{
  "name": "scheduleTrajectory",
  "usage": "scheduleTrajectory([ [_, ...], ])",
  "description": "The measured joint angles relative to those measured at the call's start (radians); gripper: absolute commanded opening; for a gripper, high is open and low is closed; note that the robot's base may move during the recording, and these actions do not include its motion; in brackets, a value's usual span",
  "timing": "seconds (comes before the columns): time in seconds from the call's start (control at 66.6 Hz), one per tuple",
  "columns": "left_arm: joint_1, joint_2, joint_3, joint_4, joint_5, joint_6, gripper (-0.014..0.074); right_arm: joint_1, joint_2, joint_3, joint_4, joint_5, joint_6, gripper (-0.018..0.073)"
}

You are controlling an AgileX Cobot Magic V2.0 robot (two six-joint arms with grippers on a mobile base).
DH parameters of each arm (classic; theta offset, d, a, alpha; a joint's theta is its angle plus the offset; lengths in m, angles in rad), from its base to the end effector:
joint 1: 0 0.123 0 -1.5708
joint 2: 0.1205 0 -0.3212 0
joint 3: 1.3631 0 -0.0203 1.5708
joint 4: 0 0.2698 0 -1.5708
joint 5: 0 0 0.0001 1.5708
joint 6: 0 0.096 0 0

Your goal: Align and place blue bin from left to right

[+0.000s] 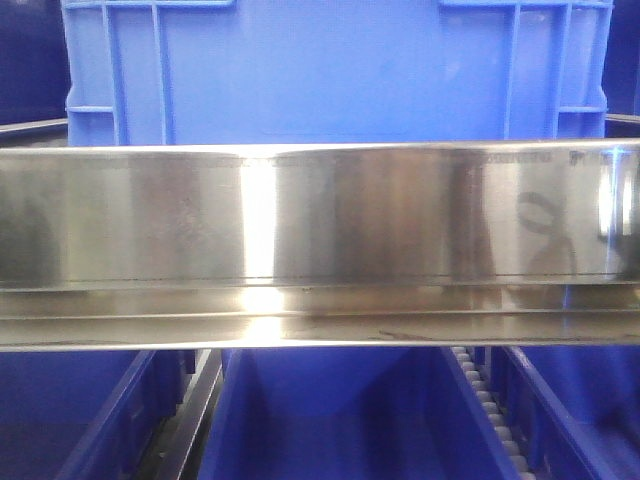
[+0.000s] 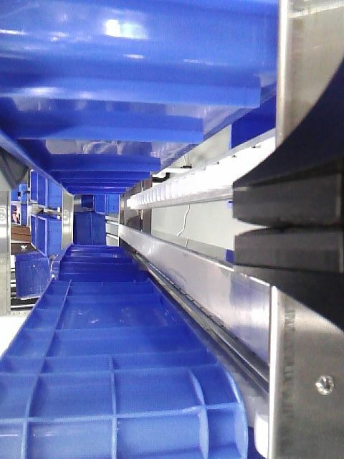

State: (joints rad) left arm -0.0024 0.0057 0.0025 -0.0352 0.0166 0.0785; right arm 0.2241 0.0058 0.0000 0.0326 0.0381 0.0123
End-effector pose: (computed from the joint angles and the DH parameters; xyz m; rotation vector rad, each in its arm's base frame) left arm 0.0445 -0.0002 0.2108 0.0349 1.5081 0.0324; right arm 0.0434 0.0100 0.2097 -0.1380 1.5251 0.2154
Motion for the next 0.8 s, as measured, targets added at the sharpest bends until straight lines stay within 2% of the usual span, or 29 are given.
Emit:
scheduleTrajectory([
  [0.601, 0.000, 0.000, 0.000, 0.000, 0.000, 0.000, -0.0111, 0.000, 0.000, 0.000, 0.000, 0.000, 0.000, -0.0066],
  [0.796, 0.000, 0.000, 0.000, 0.000, -0.033, 0.000, -0.0111, 0.000, 0.000, 0.000, 0.000, 0.000, 0.000, -0.0066],
])
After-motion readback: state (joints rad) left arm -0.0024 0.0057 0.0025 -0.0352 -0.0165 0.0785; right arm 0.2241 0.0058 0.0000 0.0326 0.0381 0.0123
